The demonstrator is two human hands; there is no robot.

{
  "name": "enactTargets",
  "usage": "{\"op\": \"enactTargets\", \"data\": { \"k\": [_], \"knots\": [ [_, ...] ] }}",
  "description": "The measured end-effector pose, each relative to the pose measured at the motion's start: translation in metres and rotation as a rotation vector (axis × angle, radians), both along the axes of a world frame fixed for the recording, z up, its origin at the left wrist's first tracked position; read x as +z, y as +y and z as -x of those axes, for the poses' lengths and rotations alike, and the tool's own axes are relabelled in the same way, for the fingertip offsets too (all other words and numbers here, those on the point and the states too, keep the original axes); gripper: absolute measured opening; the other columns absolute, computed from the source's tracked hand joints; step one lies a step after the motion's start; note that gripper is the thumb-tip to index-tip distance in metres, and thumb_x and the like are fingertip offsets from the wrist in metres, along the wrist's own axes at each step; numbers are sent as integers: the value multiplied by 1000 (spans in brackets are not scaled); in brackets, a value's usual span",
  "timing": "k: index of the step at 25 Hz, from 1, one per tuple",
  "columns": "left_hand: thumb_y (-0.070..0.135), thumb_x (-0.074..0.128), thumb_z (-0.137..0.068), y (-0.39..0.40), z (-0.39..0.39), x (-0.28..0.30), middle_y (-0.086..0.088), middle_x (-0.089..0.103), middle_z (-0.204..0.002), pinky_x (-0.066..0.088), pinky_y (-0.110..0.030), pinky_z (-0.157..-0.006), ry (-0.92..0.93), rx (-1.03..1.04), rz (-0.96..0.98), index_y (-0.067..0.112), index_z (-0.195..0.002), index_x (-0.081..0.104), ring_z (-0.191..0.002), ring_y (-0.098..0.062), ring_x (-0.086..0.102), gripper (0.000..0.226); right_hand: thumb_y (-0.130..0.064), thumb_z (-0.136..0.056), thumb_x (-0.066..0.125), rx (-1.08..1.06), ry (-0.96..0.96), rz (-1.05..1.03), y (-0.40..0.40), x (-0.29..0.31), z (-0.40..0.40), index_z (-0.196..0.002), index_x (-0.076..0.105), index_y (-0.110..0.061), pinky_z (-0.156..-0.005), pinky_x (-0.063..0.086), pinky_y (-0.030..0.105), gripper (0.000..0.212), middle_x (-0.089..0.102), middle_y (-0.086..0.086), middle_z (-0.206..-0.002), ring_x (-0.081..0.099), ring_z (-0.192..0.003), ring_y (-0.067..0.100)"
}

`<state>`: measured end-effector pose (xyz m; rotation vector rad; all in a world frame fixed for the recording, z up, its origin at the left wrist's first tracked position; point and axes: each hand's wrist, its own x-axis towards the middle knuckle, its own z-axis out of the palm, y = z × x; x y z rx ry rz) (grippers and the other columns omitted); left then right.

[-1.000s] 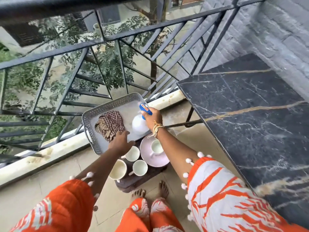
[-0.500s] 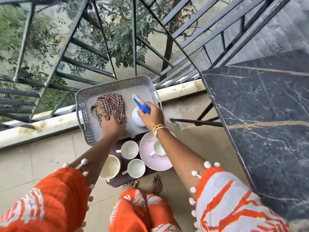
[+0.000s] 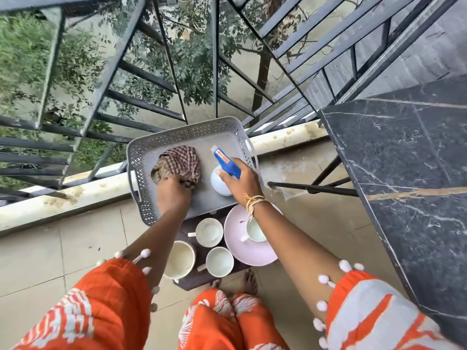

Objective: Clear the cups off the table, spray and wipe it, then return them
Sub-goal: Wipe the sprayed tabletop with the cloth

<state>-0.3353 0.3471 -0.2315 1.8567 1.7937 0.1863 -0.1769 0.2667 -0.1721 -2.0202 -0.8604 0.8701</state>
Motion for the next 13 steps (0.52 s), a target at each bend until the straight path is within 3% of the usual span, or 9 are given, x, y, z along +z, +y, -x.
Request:
{"op": "enactTargets", "data": {
  "k": [2, 4, 6, 8, 10, 13],
  "knots": [
    [16, 60, -76, -6, 1, 26, -17, 71, -91, 54, -40, -75, -89, 80, -6, 15, -105, 69, -86, -36, 65, 30, -18, -76, 75, -71, 86, 89, -8, 8, 7, -134, 45, -13, -92, 37, 22, 65, 57, 7, -121, 55, -107, 21],
    [18, 59, -79, -13, 3, 55, -19, 70, -95, 52, -40, -78, -147, 165, -12, 11, -109, 67, -91, -38, 64, 32, -16, -70, 72, -283, 100, 115, -16, 20, 21, -127, 44, -5, -101, 40, 31, 65, 53, 13, -124, 53, -113, 28],
    [20, 56, -82, -14, 7, 81, -19, 70, -99, 51, -39, -83, -199, 267, 45, 9, -110, 67, -95, -37, 63, 32, -17, -71, 67, -521, 179, 181, -21, 35, 36, -114, 48, -2, -93, 47, 39, 50, 58, 18, -118, 58, -105, 34],
    [28, 54, -79, -11, 18, 105, -16, 70, -97, 55, -41, -84, -269, 352, 203, 12, -102, 69, -92, -35, 66, 31, -20, -73, 63, -592, 441, 268, -21, 62, 51, -106, 54, -2, -75, 53, 38, 39, 64, 15, -104, 63, -83, 33],
    [28, 50, -77, -8, 31, 130, -14, 69, -79, 59, -43, -68, -472, 415, 417, 10, -81, 64, -77, -31, 68, 23, -25, -84, 59, -518, 762, 327, -26, 90, 69, -93, 55, -6, -66, 47, 33, 21, 56, 10, -86, 53, -63, 23],
    [7, 37, -72, -22, 40, 183, -10, 54, -45, 49, -26, -41, -724, 367, 850, 9, -64, 50, -37, -23, 54, 15, -45, -94, 45, -478, 962, 297, -31, 101, 85, -105, 50, -15, -78, 46, 36, 32, 53, 16, -105, 54, -78, 26]
  ]
}}
